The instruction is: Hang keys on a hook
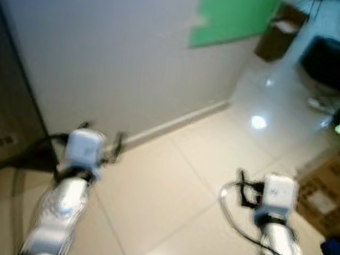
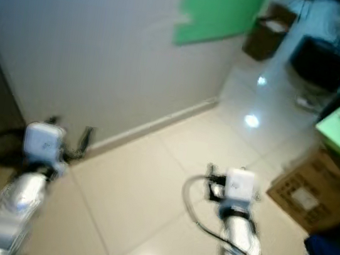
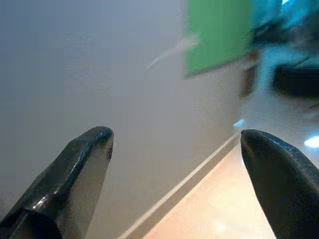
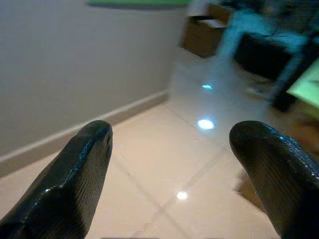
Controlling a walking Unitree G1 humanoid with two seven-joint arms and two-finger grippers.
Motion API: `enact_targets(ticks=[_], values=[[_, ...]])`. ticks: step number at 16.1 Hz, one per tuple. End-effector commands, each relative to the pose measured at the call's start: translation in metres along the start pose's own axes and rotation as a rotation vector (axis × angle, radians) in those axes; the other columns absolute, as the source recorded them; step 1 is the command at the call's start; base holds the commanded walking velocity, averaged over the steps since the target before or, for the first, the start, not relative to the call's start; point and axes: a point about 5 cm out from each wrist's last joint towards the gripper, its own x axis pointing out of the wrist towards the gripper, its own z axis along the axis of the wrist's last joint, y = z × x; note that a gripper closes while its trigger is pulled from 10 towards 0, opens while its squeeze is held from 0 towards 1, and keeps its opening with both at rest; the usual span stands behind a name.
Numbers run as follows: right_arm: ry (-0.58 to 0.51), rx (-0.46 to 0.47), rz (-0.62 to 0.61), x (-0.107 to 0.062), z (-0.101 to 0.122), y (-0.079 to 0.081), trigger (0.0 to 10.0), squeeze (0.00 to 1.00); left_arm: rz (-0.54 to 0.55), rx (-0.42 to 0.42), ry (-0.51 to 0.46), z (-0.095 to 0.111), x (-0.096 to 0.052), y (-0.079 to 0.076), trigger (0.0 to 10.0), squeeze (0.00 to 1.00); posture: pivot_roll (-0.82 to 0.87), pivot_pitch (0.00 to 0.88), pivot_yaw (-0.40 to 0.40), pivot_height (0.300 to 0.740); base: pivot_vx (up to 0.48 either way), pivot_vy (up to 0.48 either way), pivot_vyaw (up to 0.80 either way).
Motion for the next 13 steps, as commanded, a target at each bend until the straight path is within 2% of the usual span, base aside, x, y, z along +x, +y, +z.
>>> enact_targets(ticks=[1, 3, 5, 13], values=[[-0.024, 0.012, 0.004, 0.001, 0.004, 0.003, 10.0, 0.00, 0.002, 0.022, -0.005, 0.000, -0.003, 0.006, 10.0, 0.00, -0.10, 0.000, -0.017, 0.740, 0.000, 0.000, -0.80], [-0.016, 0.013, -0.013, -0.001, 0.002, 0.002, 10.0, 0.00, -0.020, 0.014, -0.035, 0.004, -0.002, 0.005, 10.0, 0.00, -0.10, 0.000, -0.011, 0.740, 0.000, 0.000, -0.80], [-0.021, 0.016, -0.021, -0.001, 0.002, 0.002, 10.0, 0.00, -0.055, 0.011, -0.051, 0.006, -0.002, 0.003, 10.0, 0.00, -0.10, 0.000, -0.007, 0.740, 0.324, 0.000, -0.80], [-0.039, 0.015, -0.035, -0.001, 0.003, 0.000, 10.0, 0.00, -0.124, -0.006, -0.068, 0.007, -0.002, -0.005, 10.0, 0.00, -0.11, 0.000, -0.003, 0.740, 0.449, 0.000, -0.80]])
